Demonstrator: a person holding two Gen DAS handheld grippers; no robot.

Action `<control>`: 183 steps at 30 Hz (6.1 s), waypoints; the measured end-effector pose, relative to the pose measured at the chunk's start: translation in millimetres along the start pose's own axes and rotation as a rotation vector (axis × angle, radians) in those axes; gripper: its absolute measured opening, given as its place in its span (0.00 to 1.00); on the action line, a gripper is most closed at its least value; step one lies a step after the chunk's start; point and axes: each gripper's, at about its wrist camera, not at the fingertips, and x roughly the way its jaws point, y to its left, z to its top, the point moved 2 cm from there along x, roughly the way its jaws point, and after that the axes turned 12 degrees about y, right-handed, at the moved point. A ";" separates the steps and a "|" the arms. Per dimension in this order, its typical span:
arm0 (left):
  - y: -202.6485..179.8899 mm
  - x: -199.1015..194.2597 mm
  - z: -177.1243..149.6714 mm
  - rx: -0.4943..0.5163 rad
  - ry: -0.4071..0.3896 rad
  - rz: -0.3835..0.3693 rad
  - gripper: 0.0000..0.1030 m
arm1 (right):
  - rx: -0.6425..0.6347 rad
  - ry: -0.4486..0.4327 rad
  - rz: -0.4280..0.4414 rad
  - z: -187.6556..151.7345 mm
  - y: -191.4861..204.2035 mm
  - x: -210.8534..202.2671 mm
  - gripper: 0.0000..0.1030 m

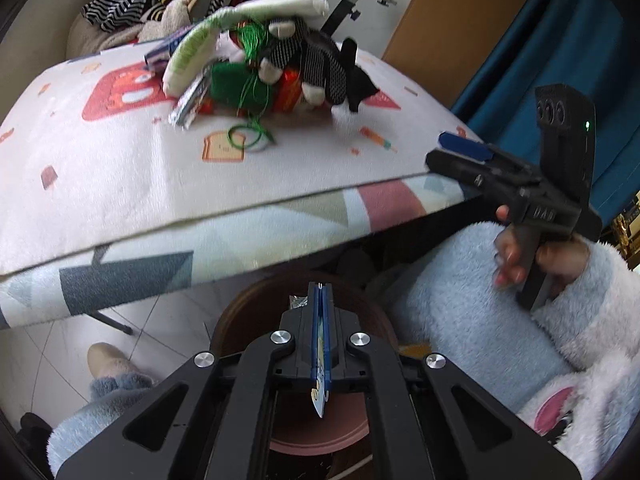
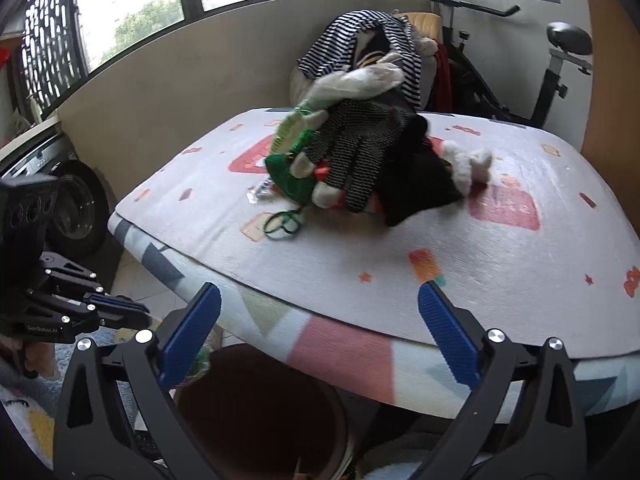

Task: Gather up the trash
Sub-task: 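Carry the paper tag over the brown pot and open the left gripper, then grasp the black polka-dot glove with the right gripper and lift it, then grasp the white-green plastic bag with the left gripper while the right holds the glove, then carry the plastic bag to the brown pot and open the left gripper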

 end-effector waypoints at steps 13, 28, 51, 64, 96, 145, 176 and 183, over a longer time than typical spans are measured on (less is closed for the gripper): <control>-7.8 34.3 -12.1 0.089 0.029 0.131 0.20 | 0.145 -0.002 -0.006 -12.1 -34.7 5.7 0.94; 9.8 8.5 -23.8 -0.026 -0.201 0.200 0.89 | 0.090 0.012 0.007 -14.9 -17.6 12.7 0.94; 44.5 -17.0 -28.7 -0.190 -0.298 0.182 0.89 | 0.116 0.022 -0.074 -2.5 -27.1 10.8 0.94; 60.4 -23.9 -17.7 -0.271 -0.346 0.166 0.89 | 0.082 -0.018 -0.126 49.0 -51.8 30.9 0.72; 66.6 -13.2 -6.3 -0.286 -0.315 0.132 0.89 | 0.100 -0.101 -0.054 122.1 -34.9 27.3 0.10; 135.3 14.6 233.2 -0.252 -0.257 0.122 0.28 | 0.177 -0.209 -0.091 103.0 -70.8 -23.4 0.10; 20.3 -99.7 53.7 0.084 -0.357 0.356 0.24 | 0.097 -0.253 -0.066 65.8 -8.1 -86.7 0.10; 4.6 -64.0 9.7 0.115 -0.248 0.347 0.24 | 0.099 -0.243 -0.062 47.5 -2.9 -90.9 0.10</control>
